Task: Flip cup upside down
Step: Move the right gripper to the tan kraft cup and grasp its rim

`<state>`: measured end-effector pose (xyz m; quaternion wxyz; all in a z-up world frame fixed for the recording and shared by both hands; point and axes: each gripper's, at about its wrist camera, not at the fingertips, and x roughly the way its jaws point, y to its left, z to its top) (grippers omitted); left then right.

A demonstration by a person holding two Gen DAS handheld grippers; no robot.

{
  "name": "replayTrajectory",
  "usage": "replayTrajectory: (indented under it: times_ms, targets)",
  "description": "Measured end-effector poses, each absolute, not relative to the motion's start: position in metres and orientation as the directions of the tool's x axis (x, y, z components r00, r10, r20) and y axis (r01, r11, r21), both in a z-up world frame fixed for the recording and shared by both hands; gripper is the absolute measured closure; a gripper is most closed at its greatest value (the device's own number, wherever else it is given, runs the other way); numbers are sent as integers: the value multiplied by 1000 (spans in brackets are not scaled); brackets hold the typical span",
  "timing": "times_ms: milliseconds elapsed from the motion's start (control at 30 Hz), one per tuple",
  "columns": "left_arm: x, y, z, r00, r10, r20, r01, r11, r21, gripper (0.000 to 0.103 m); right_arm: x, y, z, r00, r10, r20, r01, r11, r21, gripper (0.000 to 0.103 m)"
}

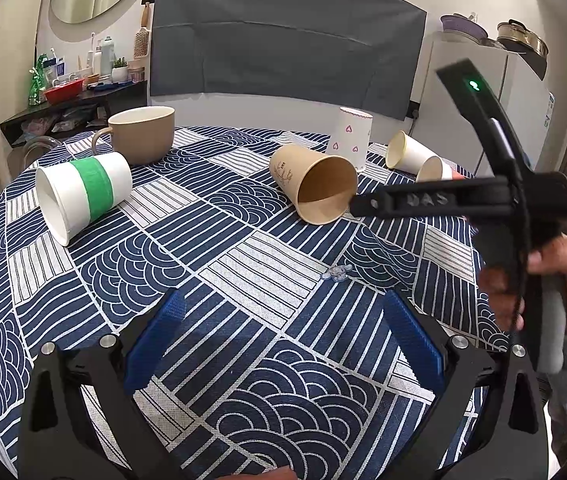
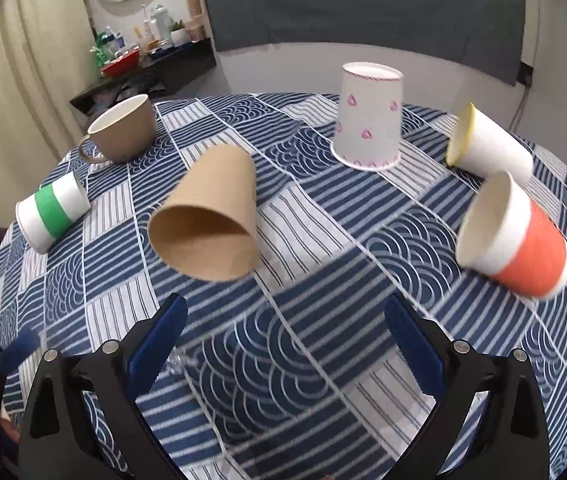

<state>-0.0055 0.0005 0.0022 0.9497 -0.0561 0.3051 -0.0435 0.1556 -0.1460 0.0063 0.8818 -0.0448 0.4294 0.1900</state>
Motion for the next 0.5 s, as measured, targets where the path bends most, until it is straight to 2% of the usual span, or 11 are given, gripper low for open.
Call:
replayTrajectory:
  times_ms: [333, 367, 400, 467, 500]
  targets:
    - [-4, 3, 2, 806, -144, -574, 68, 986, -151, 6, 173, -122, 10, 607, 317, -729, -425, 904, 40, 10]
    - [-4, 2, 2, 806, -145, -574, 69, 986, -152, 6, 172, -121, 11, 615, 323, -719, -432, 901, 35, 12]
    - [-3, 3, 2, 806, -146, -574, 70, 986, -152, 6, 171, -119, 12, 626, 321, -711, -436, 900, 22, 33]
    - [-2, 3, 1, 804, -146, -576, 71, 986, -152, 6, 172, -115, 9, 631, 292, -719, -437, 899, -18, 58]
    - [-2, 3, 1, 803, -147, -578, 71, 986, -152, 6, 172, -115, 7, 629, 293, -720, -441, 898, -19, 74]
